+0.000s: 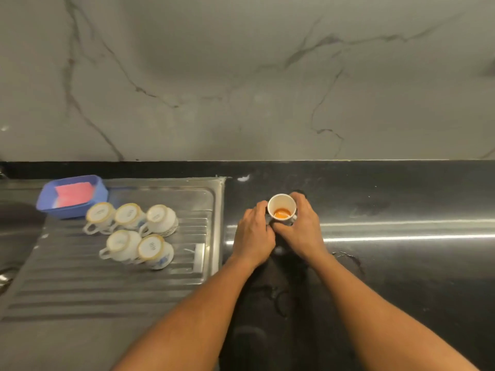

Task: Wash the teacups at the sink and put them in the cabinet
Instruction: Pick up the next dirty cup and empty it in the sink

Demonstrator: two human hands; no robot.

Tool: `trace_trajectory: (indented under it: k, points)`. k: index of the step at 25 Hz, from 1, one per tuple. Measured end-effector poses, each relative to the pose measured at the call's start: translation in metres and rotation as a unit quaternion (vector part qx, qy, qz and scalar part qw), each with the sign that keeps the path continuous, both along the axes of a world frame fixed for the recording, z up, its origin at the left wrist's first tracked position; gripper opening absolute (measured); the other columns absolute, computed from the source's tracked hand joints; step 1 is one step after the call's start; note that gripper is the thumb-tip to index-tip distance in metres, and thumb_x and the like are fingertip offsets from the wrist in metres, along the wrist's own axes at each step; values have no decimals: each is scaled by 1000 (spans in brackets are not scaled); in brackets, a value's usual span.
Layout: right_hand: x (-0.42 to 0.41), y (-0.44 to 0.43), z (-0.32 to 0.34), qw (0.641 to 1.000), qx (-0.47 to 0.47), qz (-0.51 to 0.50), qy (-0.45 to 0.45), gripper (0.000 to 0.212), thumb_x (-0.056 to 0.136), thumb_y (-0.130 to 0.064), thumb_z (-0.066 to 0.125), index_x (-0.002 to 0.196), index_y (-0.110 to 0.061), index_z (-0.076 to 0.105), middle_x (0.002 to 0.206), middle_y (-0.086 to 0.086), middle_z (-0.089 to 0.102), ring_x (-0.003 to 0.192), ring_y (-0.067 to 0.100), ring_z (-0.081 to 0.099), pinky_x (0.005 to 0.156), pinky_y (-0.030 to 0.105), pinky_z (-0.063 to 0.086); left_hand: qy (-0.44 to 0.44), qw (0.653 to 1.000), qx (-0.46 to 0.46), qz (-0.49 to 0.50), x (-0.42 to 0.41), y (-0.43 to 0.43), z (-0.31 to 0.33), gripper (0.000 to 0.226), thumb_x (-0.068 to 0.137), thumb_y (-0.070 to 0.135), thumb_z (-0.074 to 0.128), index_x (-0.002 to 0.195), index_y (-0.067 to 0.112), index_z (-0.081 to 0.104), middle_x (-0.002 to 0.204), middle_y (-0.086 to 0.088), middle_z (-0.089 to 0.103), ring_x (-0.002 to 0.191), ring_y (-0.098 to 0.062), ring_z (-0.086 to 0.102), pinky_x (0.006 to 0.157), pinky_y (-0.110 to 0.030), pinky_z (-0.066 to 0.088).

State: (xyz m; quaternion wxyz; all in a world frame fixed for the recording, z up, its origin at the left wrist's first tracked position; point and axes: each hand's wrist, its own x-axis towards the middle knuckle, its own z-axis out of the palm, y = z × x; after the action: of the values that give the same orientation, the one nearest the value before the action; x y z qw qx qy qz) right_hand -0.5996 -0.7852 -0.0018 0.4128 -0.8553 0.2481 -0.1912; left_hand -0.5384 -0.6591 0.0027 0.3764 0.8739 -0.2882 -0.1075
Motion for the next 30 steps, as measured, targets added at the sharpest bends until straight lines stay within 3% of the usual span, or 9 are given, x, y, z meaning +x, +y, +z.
trace_trajectory:
  k: [5,9,13,16,22,24,27,30]
  points:
    - [-3,89,7,998,10,62,-8,59,65,-24,87,109,-26,48,100,-7,55,90,11,56,71,16,38,-50,998,17,40,-15,90,7,32,90,7,50,120,18,51,115,-9,64,108,-31,58,86,-44,50]
    - [5,177,9,993,45,113,1,64,65,-22,90,108,-34,44,88,-15,62,78,-6,58,62,6,37,-43,993,37,99,-18,183,11,42,88,8,54,129,14,53,123,-12,62,114,-33,57,93,-43,47]
    - [26,277,9,982,39,185,0,67,65,-21,91,113,-33,45,92,-20,61,81,-10,57,65,7,38,-45,983,37,175,-16,287,12,42,90,11,55,132,18,52,125,-8,60,116,-26,58,91,-34,47]
    - [47,345,9,978,33,207,-9,69,65,-24,92,115,-32,46,98,-23,56,88,-12,56,69,5,37,-57,980,33,190,1,356,16,42,89,12,58,130,20,52,127,-2,60,120,-19,55,91,-27,44]
    - [108,480,17,981,15,193,-10,61,68,-29,89,109,-34,45,91,-21,56,79,-14,55,63,4,36,-62,986,43,150,72,495,15,40,88,10,57,128,16,55,125,-6,62,114,-25,59,88,-33,47]
    - [142,521,22,977,-10,213,10,55,70,-30,87,108,-36,46,90,-21,58,75,-11,54,60,5,35,-60,985,43,158,104,540,9,39,87,11,56,126,16,56,122,-7,63,112,-27,59,87,-36,48]
    - [181,565,35,966,-40,248,60,50,72,-25,81,110,-32,50,98,-12,62,85,11,60,63,16,37,-47,984,60,161,134,594,8,45,87,13,59,132,16,55,127,-5,61,120,-24,54,94,-35,47]
    - [221,589,42,949,-98,287,83,61,71,-21,82,124,-27,53,117,-4,63,107,21,60,82,28,46,-52,983,94,152,171,635,11,48,86,14,60,134,19,54,127,-2,55,121,-25,49,97,-38,47]
